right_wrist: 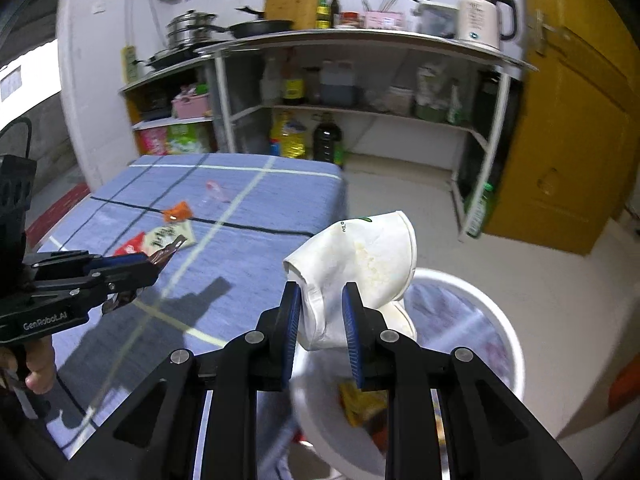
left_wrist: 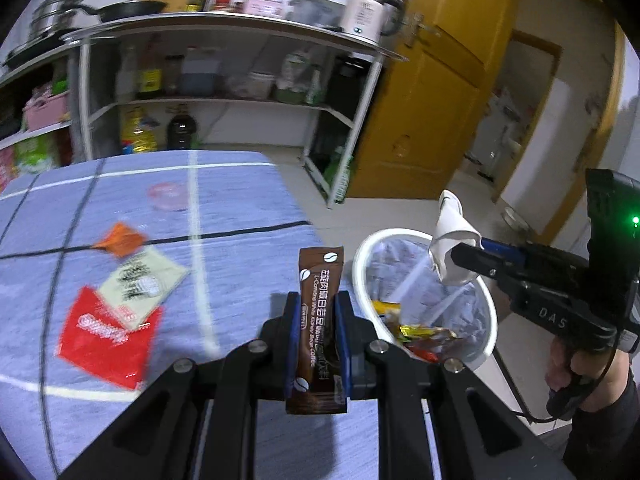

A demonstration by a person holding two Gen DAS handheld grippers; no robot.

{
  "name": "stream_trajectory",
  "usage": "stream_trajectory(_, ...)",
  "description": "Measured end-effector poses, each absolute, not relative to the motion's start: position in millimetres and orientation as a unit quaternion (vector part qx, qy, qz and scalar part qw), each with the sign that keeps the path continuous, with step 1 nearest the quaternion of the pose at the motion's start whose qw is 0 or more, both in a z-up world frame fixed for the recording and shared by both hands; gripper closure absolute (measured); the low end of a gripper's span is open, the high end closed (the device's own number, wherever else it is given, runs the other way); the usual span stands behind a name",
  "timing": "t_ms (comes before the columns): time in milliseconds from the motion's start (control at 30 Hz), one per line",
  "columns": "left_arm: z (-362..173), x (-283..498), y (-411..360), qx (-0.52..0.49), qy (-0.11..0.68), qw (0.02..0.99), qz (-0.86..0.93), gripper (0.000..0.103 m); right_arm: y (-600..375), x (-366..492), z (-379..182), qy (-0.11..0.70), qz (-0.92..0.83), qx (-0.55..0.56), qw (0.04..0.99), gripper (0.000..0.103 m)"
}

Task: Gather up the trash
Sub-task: 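Carry the coffee stick and white box in both tools over the bin, then open both tools to drop the coffee stick and box into the bin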

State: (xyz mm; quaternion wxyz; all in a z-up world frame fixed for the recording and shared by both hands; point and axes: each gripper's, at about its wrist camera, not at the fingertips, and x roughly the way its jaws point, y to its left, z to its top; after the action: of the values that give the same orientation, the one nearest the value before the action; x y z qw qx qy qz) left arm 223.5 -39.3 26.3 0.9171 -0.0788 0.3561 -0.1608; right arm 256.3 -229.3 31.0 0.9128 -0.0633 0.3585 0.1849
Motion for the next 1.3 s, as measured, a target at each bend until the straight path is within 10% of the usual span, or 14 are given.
stream_trajectory(667,-23.9,285.1,-174.9,-0.038,0.430,0.873,-0.226,0.082,-327.0,269.2,-32.3,0.452,0.119,0.018,0.884,0.074)
stream_trajectory(833,-28.5,288.3,-181.7,-0.034,0.437,0.869,-0.230,0.065,-331.2,268.6,-30.8,0.450,0.110,0.020,0.886,0.070)
stream_trajectory(1300,17.7,250.9,-122.7,-0.064,0.379,0.898,-0.215,0.065,-301.3,257.2,16.1,0.380,0.143,0.034,0.913,0.069)
